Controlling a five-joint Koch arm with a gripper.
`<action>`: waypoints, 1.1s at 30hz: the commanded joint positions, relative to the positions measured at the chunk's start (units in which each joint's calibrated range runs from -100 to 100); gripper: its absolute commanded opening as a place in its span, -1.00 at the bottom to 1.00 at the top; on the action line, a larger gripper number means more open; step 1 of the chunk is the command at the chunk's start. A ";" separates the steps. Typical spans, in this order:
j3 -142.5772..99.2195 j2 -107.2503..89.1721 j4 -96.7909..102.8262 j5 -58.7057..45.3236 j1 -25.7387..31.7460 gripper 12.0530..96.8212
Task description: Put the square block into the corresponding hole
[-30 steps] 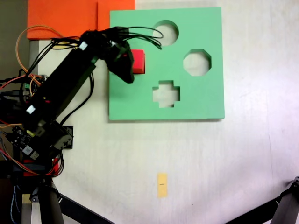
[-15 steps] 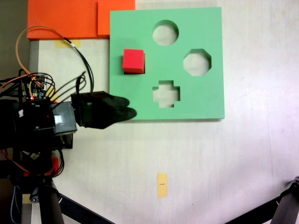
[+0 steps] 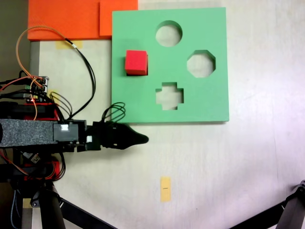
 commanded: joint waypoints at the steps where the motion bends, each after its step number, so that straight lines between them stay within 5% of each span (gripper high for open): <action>1: -7.32 -0.68 20.94 -1.56 -0.15 -0.03; 33: -20.38 -0.68 9.77 -1.37 -0.05 -0.12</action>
